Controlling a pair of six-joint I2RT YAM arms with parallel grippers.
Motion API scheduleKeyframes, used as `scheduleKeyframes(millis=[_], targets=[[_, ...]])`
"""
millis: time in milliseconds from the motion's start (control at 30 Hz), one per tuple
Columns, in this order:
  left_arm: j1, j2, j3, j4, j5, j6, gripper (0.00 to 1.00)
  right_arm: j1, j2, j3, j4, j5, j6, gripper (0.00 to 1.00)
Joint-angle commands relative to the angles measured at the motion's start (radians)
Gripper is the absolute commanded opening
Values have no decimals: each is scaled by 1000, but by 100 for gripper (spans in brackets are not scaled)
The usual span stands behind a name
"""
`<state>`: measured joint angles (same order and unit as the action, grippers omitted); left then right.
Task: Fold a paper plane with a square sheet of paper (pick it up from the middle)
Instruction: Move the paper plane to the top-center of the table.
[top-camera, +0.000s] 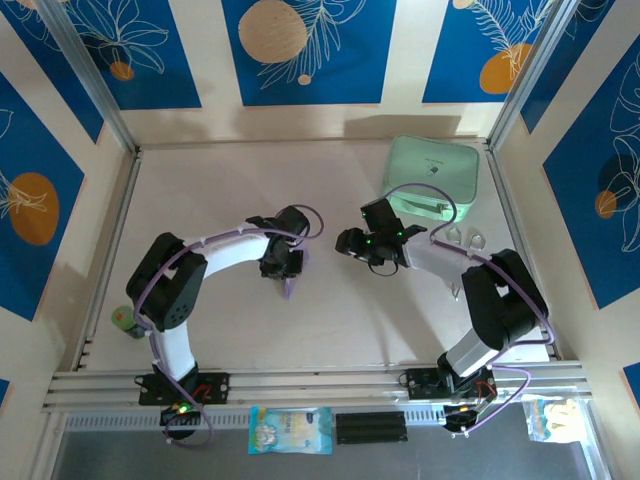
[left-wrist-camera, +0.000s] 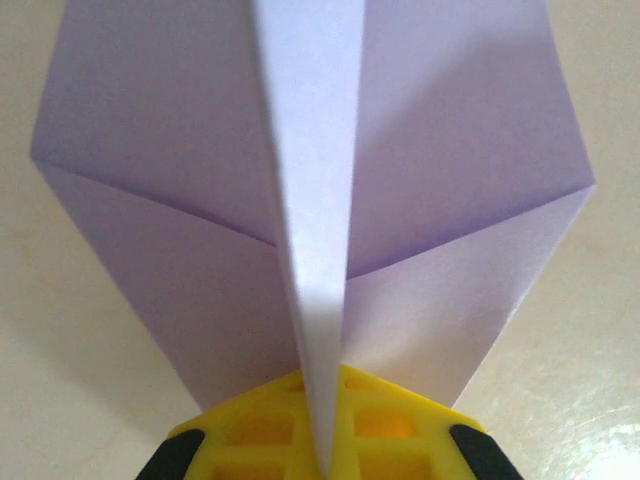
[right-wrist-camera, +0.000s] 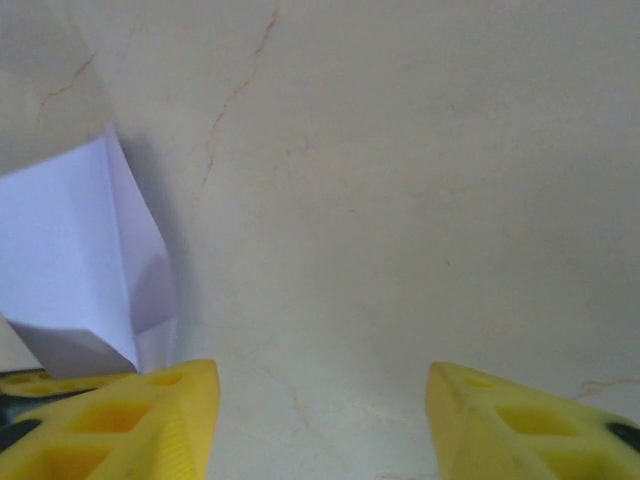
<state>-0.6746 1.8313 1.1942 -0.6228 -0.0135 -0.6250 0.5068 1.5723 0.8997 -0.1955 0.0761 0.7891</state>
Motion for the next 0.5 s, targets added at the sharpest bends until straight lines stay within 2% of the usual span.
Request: scheduleKeyframes(millis=[0, 133, 467], targets=[[23, -30, 74, -33, -82, 48, 0, -10, -77, -17, -31, 62, -35, 64], [57, 46, 188, -36, -68, 114, 0, -27, -114, -39, -21, 72, -51, 73], [116, 310, 493, -95, -39, 187, 5, -63, -134, -68, -21, 42, -40, 74]])
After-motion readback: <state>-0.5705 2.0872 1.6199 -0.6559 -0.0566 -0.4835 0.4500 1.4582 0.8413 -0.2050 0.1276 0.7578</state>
